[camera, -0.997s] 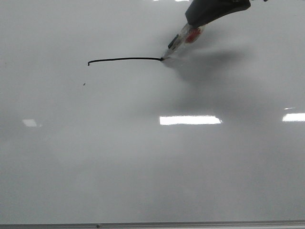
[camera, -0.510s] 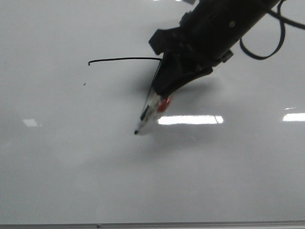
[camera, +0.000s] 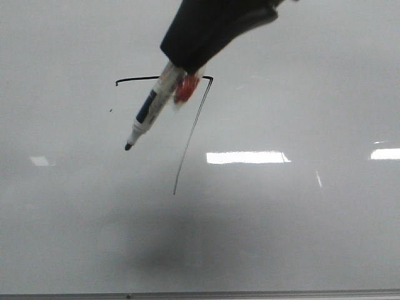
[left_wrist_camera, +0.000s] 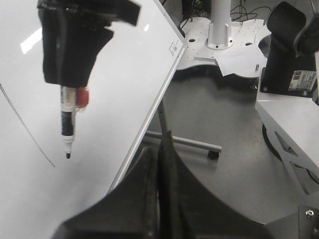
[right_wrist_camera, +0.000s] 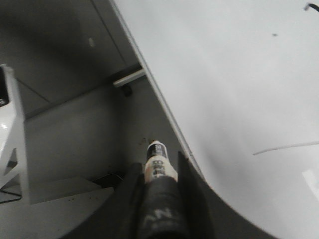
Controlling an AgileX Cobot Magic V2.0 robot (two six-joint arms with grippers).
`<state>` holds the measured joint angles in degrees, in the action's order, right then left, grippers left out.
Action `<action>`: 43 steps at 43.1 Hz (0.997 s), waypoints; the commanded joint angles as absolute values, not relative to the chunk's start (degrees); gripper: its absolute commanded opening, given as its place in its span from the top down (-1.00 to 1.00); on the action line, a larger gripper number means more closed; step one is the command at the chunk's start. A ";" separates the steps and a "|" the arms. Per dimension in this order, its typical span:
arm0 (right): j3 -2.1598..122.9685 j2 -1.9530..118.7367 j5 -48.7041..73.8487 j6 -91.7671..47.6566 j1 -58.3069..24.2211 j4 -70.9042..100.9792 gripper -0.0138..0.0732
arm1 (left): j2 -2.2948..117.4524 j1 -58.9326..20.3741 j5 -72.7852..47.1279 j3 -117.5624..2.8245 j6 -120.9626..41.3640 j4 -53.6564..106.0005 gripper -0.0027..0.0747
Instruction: Write number 7 on whiteboard
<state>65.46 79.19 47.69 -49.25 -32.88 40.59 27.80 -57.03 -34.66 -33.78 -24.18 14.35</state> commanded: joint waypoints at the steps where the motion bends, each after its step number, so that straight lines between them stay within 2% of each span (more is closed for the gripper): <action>1: 67.09 74.25 50.18 -52.02 -34.42 42.42 0.81 | 28.99 -57.07 -27.78 -35.32 -23.07 15.40 0.98; 10: 67.09 71.66 50.76 -52.30 -39.02 42.42 0.81 | 36.30 -57.07 -26.16 -36.11 -21.44 14.86 0.97; 13: 67.09 71.35 51.05 -52.30 -40.46 42.42 0.81 | 38.86 -57.07 -25.02 -36.35 -21.44 14.86 0.84; 18: 67.09 71.35 51.57 -52.30 -42.49 42.42 0.81 | 42.41 -57.07 -24.16 -37.36 -21.54 14.86 0.35; 22: 67.09 71.35 51.59 -52.30 -43.82 42.42 0.81 | 44.63 -57.07 -24.16 -38.43 -21.54 14.86 -0.14; 25: 67.09 71.35 51.67 -52.30 -44.46 42.42 0.81 | 45.59 -57.07 -24.28 -38.80 -21.54 14.86 -0.31; 33: 67.09 71.35 51.81 -52.30 -45.52 42.61 0.81 | 48.09 -57.07 -25.20 -38.80 -21.54 14.86 -0.23; 43: 67.09 71.35 51.86 -52.30 -45.78 43.23 0.81 | 49.37 -57.07 -25.66 -38.80 -21.67 14.86 0.21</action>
<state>65.46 73.20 53.23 -51.59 -45.66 40.59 49.54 -57.03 -28.70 -36.74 -22.22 14.24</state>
